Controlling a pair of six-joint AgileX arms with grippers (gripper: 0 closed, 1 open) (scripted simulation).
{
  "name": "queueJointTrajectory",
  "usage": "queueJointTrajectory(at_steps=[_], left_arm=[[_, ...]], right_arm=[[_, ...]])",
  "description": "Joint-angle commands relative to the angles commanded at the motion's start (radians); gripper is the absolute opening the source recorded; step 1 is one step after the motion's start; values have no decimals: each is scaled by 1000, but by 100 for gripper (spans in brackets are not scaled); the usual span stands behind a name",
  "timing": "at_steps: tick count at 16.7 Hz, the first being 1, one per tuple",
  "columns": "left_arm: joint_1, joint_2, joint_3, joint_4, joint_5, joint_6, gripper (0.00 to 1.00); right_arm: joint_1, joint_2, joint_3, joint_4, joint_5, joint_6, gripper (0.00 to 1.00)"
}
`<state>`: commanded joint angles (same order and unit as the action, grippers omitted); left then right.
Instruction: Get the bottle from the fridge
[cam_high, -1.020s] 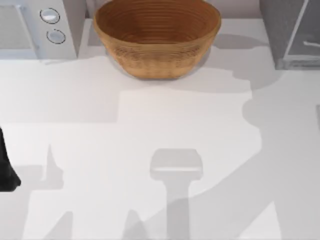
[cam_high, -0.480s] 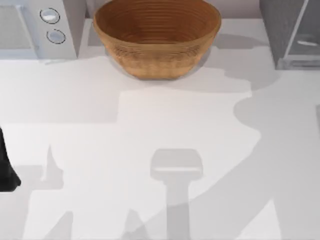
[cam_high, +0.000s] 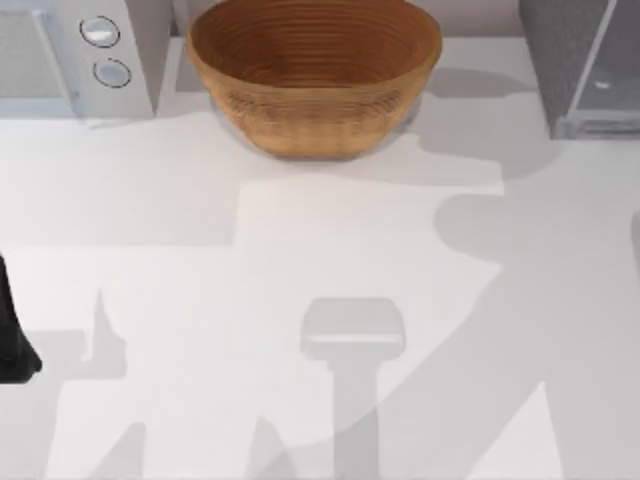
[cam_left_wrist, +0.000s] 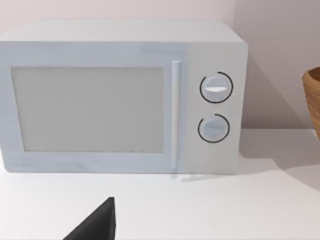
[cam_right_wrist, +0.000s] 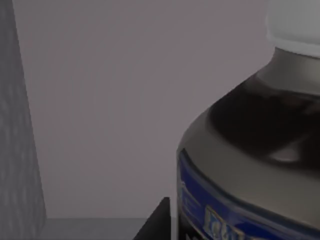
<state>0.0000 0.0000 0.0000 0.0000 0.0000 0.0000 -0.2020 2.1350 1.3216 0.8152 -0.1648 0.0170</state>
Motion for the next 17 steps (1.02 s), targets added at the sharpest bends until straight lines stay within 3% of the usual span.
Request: queueJointTrajectory(at_steps=[5, 13, 17], left_arm=[[0, 0, 0, 0, 0, 0, 100], [0, 0, 0, 0, 0, 0, 100], [0, 0, 0, 0, 0, 0, 100]], right_arm=[[-6, -47, -75, 28, -10, 2, 0], [-45, -275, -440, 151, -49, 4, 0], [-49, -298, -468, 165, -53, 3, 0]])
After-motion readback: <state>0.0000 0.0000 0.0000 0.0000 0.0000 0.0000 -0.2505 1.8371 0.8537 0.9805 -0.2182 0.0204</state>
